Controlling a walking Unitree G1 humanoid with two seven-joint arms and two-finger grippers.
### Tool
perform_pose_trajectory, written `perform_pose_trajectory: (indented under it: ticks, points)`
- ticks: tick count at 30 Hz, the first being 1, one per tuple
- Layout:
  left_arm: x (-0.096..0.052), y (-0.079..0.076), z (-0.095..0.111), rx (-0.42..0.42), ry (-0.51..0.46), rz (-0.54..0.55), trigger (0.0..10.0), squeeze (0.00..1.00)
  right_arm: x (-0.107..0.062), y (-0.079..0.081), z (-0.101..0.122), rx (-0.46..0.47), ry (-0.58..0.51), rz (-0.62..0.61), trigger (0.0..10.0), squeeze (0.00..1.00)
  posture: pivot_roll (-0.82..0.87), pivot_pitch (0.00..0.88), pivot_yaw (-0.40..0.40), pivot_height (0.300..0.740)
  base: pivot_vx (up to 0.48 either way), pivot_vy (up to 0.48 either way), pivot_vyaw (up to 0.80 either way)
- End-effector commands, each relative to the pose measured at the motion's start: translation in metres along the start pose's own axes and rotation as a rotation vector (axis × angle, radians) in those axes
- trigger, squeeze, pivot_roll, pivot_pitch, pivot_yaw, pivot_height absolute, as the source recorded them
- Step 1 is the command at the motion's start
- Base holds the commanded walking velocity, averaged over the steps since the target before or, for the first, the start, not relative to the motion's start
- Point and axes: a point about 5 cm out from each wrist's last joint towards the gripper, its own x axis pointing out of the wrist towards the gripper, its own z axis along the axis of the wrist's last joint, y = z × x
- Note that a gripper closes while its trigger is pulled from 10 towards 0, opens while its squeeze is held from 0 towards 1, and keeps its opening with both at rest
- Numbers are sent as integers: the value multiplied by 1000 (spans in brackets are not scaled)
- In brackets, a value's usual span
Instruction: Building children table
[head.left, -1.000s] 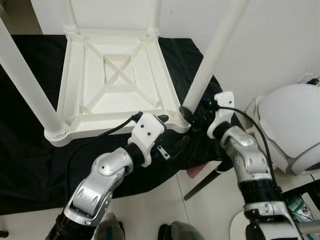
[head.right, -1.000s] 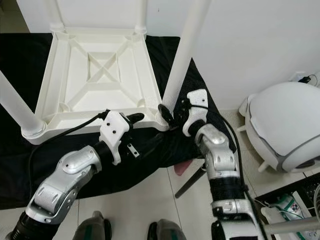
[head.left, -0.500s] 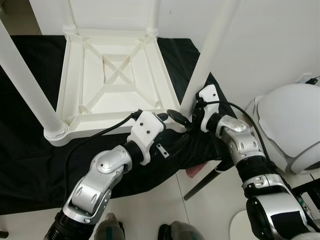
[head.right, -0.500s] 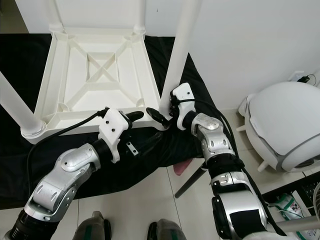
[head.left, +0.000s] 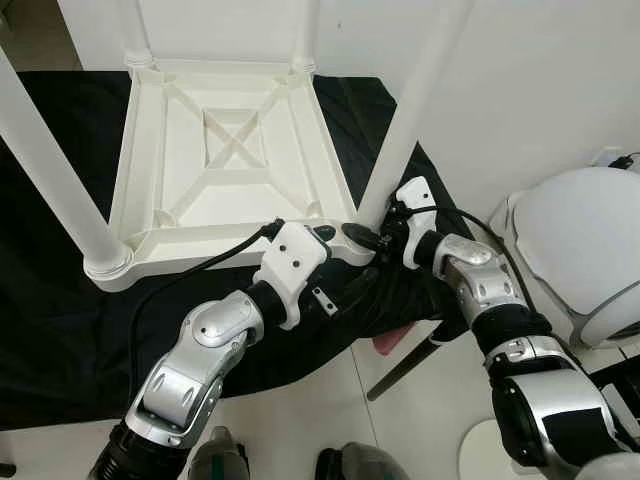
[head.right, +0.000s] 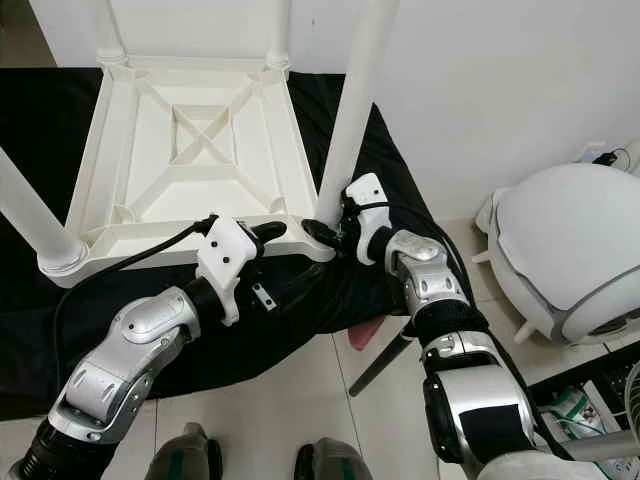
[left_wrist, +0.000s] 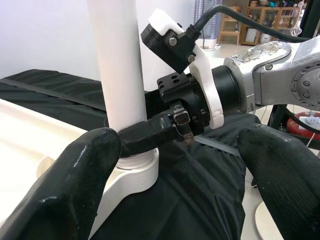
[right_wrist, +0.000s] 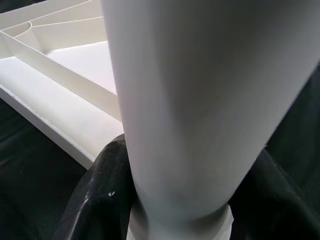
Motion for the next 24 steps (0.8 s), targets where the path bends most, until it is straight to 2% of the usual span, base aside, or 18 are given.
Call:
perform_pose_trajectory:
  ticks: [1, 2, 4, 5, 11, 13, 14, 17, 21, 22, 23, 24]
  points:
    - [1, -1, 0, 0, 1, 0, 10000, 0, -3, -1, -3, -23, 6, 3, 0, 0, 37, 9, -83, 740, 0, 0, 0]
    - [1, 0, 0, 1, 1, -1, 10000, 0, -4, -2, -3, -28, 5, -12, 4667, 0, 37, 9, -83, 740, 0, 0, 0]
    - [1, 0, 0, 1, 1, -2, 10000, 0, -4, -2, -3, -32, 4, -21, 4667, 0, 37, 9, -83, 740, 0, 0, 0]
    - [1, 0, 0, 0, 1, -2, 10000, 0, -3, -3, -4, -12, -3, -58, 10000, 0, 34, 10, -84, 740, 0, 0, 0]
    - [1, 0, 0, -1, 0, -3, 10000, 0, -2, -4, -5, -8, -4, -85, 10000, 0, 34, 10, -84, 740, 0, 0, 0]
    - [1, -2, -1, -4, 2, -7, 10000, 0, -1, 2, -4, 5, -11, -184, 10000, 0, 30, 17, -84, 740, 0, 0, 0]
    - [1, -2, -1, -4, 2, -7, 10000, 0, -1, 2, -4, 5, -11, -184, 10000, 0, 30, 17, -84, 740, 0, 0, 0]
    - [1, -3, -1, -7, 5, -5, 10000, 0, -2, 13, -3, 114, -33, -422, 10000, 0, 34, 19, -91, 740, 0, 0, 0]
    - [0, -3, -2, -8, 6, -5, 10000, 0, -1, 16, -2, 146, -42, -507, 10000, 0, 34, 19, -92, 740, 0, 0, 0]
    - [1, -4, -2, -9, 5, -5, 10000, 0, 1, 22, -2, 162, -47, -575, 10000, 0, 33, 20, -94, 740, 0, 0, 0]
    - [1, -4, -2, -9, 5, -5, 10000, 0, 1, 22, -2, 162, -47, -575, 10000, 0, 33, 20, -94, 740, 0, 0, 0]
    - [1, -4, -2, -10, 4, -4, 10000, 0, 4, 28, -1, 172, -50, -628, 10000, 0, 35, 21, -94, 740, 0, 0, 0]
